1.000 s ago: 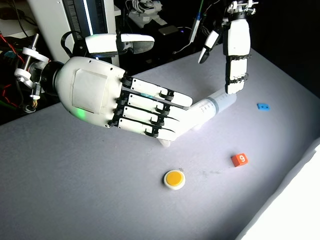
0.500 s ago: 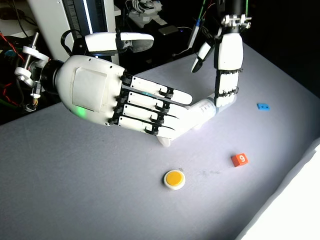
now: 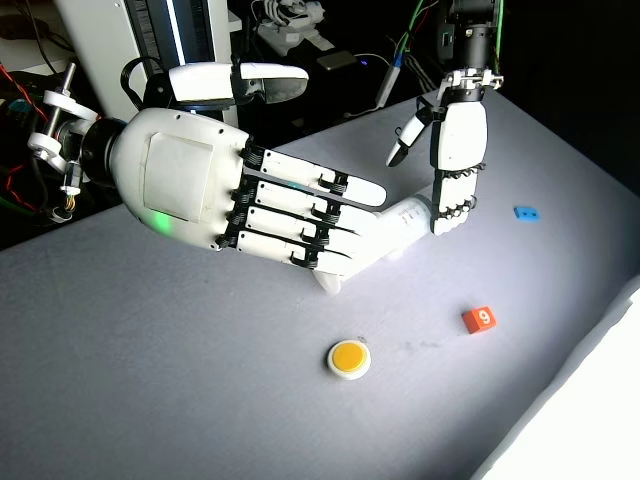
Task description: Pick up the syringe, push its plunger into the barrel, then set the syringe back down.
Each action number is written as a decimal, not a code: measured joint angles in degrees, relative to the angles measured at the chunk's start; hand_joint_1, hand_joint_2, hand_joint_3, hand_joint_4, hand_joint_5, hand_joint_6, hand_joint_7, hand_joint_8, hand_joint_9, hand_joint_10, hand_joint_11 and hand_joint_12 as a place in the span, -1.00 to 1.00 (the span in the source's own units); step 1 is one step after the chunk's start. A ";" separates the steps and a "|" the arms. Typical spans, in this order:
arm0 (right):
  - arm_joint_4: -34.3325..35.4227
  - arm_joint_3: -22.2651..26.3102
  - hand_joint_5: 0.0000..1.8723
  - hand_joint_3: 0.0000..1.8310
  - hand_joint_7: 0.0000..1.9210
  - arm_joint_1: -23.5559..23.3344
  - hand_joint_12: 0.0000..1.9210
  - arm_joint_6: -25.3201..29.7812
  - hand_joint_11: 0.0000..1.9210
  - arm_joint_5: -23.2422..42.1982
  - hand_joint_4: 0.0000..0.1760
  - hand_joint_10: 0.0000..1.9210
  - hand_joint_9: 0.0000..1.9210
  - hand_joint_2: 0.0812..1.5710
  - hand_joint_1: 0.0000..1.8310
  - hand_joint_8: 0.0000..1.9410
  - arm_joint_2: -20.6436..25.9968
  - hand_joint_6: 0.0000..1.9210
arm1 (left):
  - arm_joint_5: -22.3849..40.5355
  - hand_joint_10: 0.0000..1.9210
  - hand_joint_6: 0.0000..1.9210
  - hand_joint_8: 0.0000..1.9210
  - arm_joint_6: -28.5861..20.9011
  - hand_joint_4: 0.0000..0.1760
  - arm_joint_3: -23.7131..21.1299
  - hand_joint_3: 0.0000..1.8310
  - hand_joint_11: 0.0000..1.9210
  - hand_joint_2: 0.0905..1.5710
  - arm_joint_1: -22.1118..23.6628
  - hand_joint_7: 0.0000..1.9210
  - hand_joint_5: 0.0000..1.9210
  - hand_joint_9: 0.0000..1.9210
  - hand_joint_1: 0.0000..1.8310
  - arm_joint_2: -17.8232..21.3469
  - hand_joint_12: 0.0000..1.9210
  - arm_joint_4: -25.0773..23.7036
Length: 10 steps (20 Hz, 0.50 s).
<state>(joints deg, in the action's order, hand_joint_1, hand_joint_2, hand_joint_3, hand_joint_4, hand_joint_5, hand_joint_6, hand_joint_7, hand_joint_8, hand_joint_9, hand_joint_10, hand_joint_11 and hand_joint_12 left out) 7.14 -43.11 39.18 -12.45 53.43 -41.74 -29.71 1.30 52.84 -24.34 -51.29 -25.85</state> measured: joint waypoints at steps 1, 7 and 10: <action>0.02 0.00 -1.00 -1.00 -1.00 0.00 -1.00 0.02 -1.00 -0.02 -1.00 -1.00 -1.00 0.40 -1.00 -1.00 0.00 -1.00 | -0.39 -1.00 -1.00 -1.00 -0.02 -1.00 0.35 -0.99 -1.00 0.17 -0.44 -1.00 -1.00 -1.00 0.34 -0.74 -1.00 -0.07; 0.15 0.00 -1.00 -1.00 -1.00 0.00 -1.00 0.00 -1.00 0.15 -1.00 -1.00 -1.00 0.40 -1.00 -1.00 0.00 -1.00 | -0.50 -1.00 -1.00 -1.00 -0.31 -1.00 3.52 -0.99 -1.00 0.18 -2.99 -1.00 -1.00 -1.00 0.36 -4.13 -1.00 0.59; 0.15 0.02 -1.00 -1.00 -1.00 0.00 -1.00 0.00 -1.00 0.17 -1.00 -1.00 -1.00 0.41 -1.00 -1.00 0.00 -1.00 | -0.17 -1.00 -1.00 -1.00 -0.33 -1.00 4.48 -0.99 -1.00 0.19 -4.02 -1.00 -1.00 -1.00 0.38 -5.05 -1.00 0.44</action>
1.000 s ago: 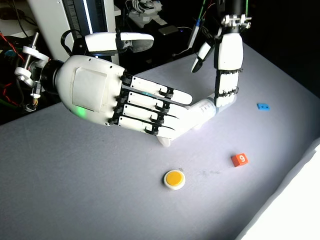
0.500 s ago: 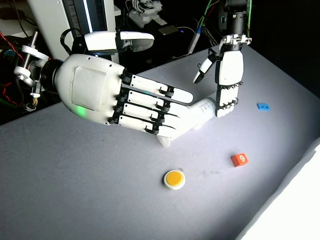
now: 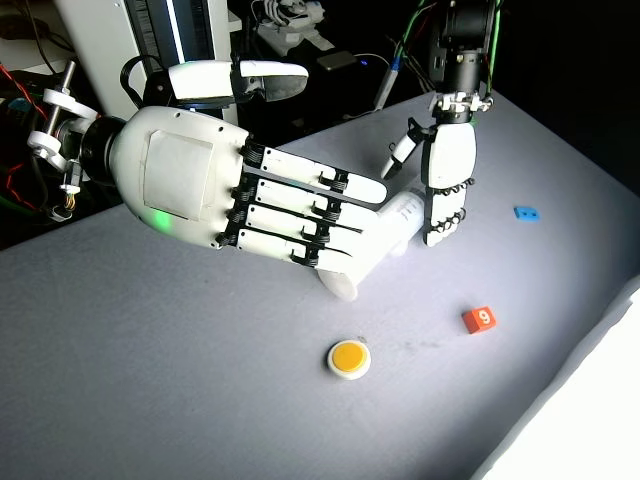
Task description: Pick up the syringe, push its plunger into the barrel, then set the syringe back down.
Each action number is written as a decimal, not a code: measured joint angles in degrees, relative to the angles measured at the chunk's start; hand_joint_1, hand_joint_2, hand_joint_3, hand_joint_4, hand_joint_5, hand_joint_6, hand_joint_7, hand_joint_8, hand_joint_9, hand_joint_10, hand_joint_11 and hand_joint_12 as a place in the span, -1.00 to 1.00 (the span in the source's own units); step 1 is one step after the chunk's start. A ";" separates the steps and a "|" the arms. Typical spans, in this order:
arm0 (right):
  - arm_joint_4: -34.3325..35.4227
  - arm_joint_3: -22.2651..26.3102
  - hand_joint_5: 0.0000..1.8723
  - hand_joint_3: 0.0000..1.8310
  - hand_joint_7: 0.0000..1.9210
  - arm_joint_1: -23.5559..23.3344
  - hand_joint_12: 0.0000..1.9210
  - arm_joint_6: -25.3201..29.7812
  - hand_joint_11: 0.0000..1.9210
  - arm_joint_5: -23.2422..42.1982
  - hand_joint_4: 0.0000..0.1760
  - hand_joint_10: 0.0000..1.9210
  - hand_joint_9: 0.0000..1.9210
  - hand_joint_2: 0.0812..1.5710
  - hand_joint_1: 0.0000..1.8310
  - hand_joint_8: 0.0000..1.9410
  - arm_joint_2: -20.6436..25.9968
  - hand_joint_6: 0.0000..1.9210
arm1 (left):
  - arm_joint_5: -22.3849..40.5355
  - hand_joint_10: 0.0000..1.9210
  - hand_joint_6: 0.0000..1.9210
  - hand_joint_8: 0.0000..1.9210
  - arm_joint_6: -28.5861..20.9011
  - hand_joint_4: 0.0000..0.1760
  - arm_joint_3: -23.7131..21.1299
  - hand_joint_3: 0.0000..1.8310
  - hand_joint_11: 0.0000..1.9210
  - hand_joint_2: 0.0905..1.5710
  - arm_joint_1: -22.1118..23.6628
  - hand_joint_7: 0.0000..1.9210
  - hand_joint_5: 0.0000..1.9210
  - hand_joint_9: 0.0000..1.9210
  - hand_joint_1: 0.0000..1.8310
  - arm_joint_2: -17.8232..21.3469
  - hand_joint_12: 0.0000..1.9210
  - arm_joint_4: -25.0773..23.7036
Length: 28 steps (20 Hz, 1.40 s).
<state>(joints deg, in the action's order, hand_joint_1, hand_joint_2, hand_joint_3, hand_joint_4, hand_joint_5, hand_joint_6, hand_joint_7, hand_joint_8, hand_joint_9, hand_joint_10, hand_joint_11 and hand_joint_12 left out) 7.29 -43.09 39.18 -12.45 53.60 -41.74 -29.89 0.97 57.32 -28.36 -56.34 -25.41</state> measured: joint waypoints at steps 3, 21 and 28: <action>0.11 0.11 -1.00 -1.00 -1.00 0.00 -1.00 0.00 -1.00 0.09 -1.00 -1.00 -1.00 0.41 -1.00 -1.00 0.00 -1.00 | 0.76 -1.00 -1.00 -1.00 0.00 -1.00 0.55 -0.99 -1.00 0.19 -0.50 -1.00 -1.00 -1.00 0.37 -0.61 -1.00 -0.35; 0.04 0.11 -1.00 -1.00 -1.00 0.00 -1.00 0.00 -0.99 0.13 -1.00 -1.00 -1.00 0.42 -1.00 -1.00 0.00 -1.00 | 3.08 0.26 -0.04 -0.24 -0.72 -1.00 0.52 -1.00 -0.47 0.34 -0.35 0.18 0.04 -0.08 0.51 -0.94 0.39 -0.46; 4.28 1.20 -1.00 -1.00 -1.00 -0.02 -1.00 -0.02 -1.00 0.68 -1.00 -1.00 -1.00 0.42 -1.00 -1.00 -0.02 -1.00 | 0.76 0.31 -0.03 -0.04 0.04 -1.00 -1.33 -1.00 -0.50 0.37 3.93 0.13 -0.01 -0.14 0.51 1.20 0.44 3.87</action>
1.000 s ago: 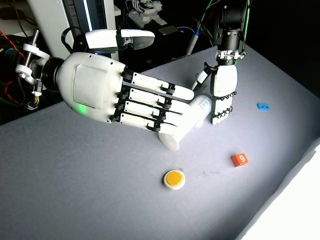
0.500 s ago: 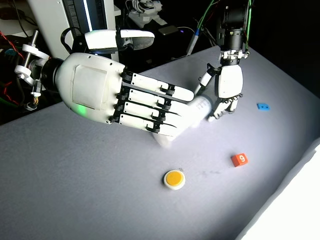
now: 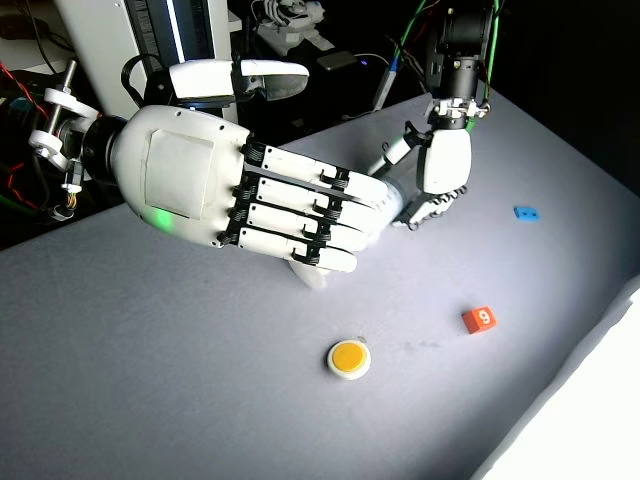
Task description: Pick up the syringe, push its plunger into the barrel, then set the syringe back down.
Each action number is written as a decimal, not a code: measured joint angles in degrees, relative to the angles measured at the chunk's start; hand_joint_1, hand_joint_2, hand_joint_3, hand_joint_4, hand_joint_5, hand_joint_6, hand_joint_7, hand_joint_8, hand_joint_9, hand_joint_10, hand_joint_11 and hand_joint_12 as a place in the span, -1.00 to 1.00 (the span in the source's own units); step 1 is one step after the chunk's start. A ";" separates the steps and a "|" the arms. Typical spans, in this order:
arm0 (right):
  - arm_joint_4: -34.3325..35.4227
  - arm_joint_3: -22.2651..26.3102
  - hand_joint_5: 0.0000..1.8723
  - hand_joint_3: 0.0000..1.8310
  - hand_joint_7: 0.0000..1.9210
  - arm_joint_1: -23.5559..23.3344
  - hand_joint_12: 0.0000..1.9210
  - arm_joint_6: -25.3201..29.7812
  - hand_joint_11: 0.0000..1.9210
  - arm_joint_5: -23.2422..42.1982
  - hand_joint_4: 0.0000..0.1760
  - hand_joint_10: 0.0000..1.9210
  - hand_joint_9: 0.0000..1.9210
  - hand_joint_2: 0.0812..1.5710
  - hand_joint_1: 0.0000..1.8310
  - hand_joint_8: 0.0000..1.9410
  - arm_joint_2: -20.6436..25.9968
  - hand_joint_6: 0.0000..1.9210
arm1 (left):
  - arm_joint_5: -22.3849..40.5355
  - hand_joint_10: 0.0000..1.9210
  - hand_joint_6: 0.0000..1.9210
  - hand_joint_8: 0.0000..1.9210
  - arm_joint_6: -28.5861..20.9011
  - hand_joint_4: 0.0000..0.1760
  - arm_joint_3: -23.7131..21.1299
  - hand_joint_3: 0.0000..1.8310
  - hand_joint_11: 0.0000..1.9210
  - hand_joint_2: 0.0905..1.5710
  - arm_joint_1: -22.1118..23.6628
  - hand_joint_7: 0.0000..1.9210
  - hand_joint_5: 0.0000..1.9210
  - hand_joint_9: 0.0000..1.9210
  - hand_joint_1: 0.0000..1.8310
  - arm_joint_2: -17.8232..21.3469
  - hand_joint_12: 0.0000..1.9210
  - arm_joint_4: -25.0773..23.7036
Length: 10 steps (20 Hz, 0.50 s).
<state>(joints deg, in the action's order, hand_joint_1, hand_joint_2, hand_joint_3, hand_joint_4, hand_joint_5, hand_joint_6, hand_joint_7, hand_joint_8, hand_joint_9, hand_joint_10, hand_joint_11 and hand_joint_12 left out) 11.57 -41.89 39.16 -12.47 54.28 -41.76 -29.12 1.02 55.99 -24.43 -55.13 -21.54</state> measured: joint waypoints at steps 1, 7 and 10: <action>2.43 0.63 -1.00 -1.00 -1.00 0.00 -1.00 0.00 -1.00 0.04 -1.00 -1.00 -1.00 0.42 -1.00 -1.00 0.02 -1.00 | 0.26 0.31 -0.03 -0.02 0.00 -1.00 -0.31 -1.00 -0.50 0.37 1.40 0.12 -0.01 -0.14 0.51 1.20 0.44 1.14; 11.69 3.93 -1.00 -1.00 -1.00 -2.08 -1.00 -0.17 -1.00 0.15 -1.00 -1.00 -1.00 0.43 -1.00 -1.00 -1.16 -1.00 | -0.70 0.31 -0.02 0.00 0.11 -1.00 -1.86 -1.00 -0.50 0.38 9.01 0.12 -0.02 -0.15 0.50 5.38 0.45 7.17; 17.14 3.93 -1.00 -0.99 -1.00 -2.95 -1.00 -2.29 -1.00 0.74 -1.00 -1.00 -1.00 0.44 -1.00 -1.00 -2.71 -1.00 | -1.88 0.29 -0.03 -0.08 0.20 -1.00 -2.47 -1.00 -0.47 0.37 13.25 0.15 0.00 -0.13 0.51 6.84 0.41 9.11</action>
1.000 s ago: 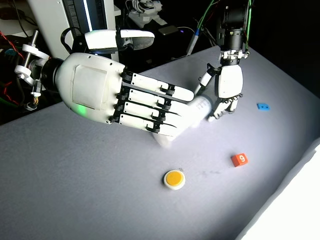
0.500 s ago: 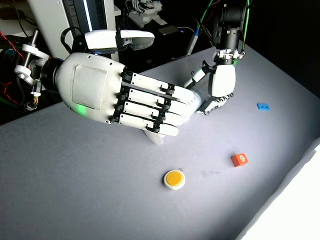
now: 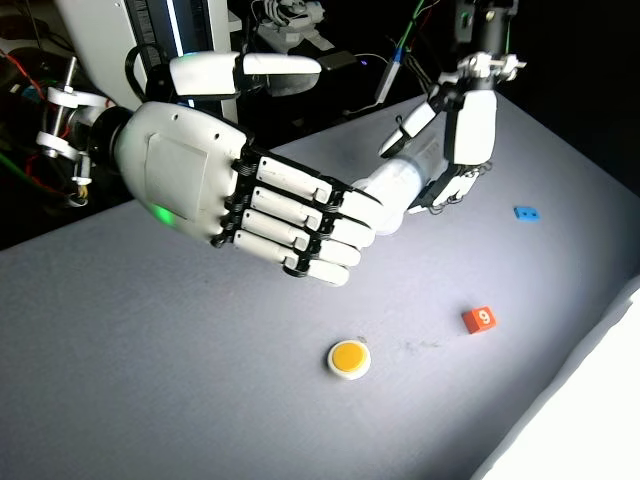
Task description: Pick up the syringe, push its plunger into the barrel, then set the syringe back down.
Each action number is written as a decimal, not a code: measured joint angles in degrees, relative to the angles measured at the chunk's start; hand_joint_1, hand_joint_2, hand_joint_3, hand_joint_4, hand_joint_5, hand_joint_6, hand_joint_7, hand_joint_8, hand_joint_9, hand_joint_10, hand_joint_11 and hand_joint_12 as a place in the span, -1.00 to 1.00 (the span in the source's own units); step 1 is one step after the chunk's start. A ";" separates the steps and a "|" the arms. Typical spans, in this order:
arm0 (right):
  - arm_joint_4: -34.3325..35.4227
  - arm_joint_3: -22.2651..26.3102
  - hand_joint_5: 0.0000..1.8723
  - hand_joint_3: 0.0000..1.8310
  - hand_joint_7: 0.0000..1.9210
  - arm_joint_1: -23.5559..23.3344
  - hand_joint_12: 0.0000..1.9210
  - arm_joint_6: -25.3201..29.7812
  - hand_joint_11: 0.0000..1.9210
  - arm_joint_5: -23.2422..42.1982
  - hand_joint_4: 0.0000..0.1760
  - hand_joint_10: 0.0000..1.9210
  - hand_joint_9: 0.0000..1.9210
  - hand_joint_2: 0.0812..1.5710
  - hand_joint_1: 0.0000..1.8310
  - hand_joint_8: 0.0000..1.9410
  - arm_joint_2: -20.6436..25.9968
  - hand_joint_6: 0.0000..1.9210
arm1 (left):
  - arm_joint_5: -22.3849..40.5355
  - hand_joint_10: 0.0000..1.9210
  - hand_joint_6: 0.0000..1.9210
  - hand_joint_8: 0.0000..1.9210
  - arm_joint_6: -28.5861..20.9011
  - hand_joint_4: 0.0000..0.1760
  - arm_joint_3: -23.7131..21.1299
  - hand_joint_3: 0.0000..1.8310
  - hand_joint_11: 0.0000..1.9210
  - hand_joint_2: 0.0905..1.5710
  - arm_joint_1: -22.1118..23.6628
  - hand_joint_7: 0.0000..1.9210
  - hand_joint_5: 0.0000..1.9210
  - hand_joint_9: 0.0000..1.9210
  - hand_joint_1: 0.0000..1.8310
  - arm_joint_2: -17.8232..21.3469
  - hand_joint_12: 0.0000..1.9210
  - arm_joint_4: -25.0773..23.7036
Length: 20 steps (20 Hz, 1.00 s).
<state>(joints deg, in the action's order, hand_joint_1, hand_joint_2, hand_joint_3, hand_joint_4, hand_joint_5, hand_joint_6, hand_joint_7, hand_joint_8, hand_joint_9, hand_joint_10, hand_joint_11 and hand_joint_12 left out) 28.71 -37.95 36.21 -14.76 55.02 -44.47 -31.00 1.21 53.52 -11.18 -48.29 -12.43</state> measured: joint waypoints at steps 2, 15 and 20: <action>5.22 -0.04 -1.00 -1.00 -1.00 -0.57 -1.00 -2.23 -1.00 -0.96 -1.00 -1.00 -1.00 0.44 -1.00 -1.00 -1.09 -1.00 | -1.09 0.26 -0.02 -0.13 0.00 -1.00 -0.28 -1.00 -0.48 0.36 2.14 0.16 0.01 -0.11 0.51 0.72 0.40 1.14; 7.67 2.69 -1.00 -1.00 -1.00 -2.51 -1.00 -5.25 -1.00 -1.25 -1.00 -1.00 -1.00 0.28 -1.00 -1.00 -4.39 -1.00 | -4.44 0.28 -0.04 -0.09 0.37 -1.00 -2.45 -1.00 -0.45 0.36 6.27 0.15 0.00 -0.11 0.51 2.05 0.39 1.90; 9.35 5.33 -1.00 -1.00 -1.00 -1.62 -1.00 -5.07 -1.00 -1.11 -1.00 -1.00 -1.00 0.28 -1.00 -1.00 -4.61 -1.00 | -5.97 0.26 -0.07 -0.08 1.29 -1.00 -2.69 -1.00 -0.43 0.36 6.73 0.14 0.02 -0.10 0.51 2.16 0.38 1.70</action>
<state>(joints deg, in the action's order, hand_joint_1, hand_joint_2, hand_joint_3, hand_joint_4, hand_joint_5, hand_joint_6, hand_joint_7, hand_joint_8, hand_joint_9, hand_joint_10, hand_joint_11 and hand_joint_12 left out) 38.06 -32.62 34.59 -19.84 53.91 -49.08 -36.97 2.50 50.83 -4.45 -46.13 -10.72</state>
